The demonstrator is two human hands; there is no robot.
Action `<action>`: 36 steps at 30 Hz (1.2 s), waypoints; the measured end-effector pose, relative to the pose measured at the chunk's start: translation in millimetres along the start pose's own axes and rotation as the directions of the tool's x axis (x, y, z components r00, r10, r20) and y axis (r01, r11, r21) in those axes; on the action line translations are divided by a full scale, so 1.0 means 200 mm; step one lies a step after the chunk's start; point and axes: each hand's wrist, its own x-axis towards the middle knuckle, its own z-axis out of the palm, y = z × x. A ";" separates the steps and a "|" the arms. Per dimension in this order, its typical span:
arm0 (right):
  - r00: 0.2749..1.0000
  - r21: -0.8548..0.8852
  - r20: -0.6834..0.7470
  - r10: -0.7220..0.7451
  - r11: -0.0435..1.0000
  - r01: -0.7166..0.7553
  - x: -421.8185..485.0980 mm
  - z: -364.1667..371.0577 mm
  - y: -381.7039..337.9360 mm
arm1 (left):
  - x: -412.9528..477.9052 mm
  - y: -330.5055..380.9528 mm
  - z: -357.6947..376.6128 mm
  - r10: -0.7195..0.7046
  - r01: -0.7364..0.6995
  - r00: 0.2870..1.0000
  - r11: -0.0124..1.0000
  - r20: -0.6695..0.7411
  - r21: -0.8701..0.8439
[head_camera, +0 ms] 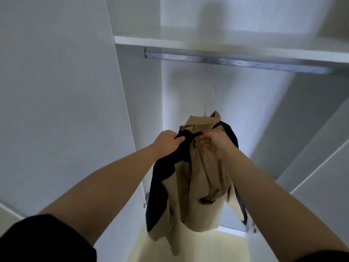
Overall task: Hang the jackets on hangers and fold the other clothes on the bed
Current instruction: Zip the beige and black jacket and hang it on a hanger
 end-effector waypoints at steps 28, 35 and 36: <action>0.998 -0.265 -0.040 -0.048 0.964 0.036 1.02 0.65 -0.35 | 1.16 -0.33 -0.47 -0.154 0.109 0.954 0.977 -0.257 -0.182; 0.991 -0.234 -0.124 -0.042 0.972 0.012 1.11 0.70 -0.30 | 1.21 -0.47 -0.38 -0.196 0.158 0.938 0.976 -0.286 -0.149; 0.991 -0.224 -0.127 -0.038 0.975 0.009 1.12 0.70 -0.30 | 1.22 -0.48 -0.38 -0.188 0.157 0.937 0.979 -0.294 -0.127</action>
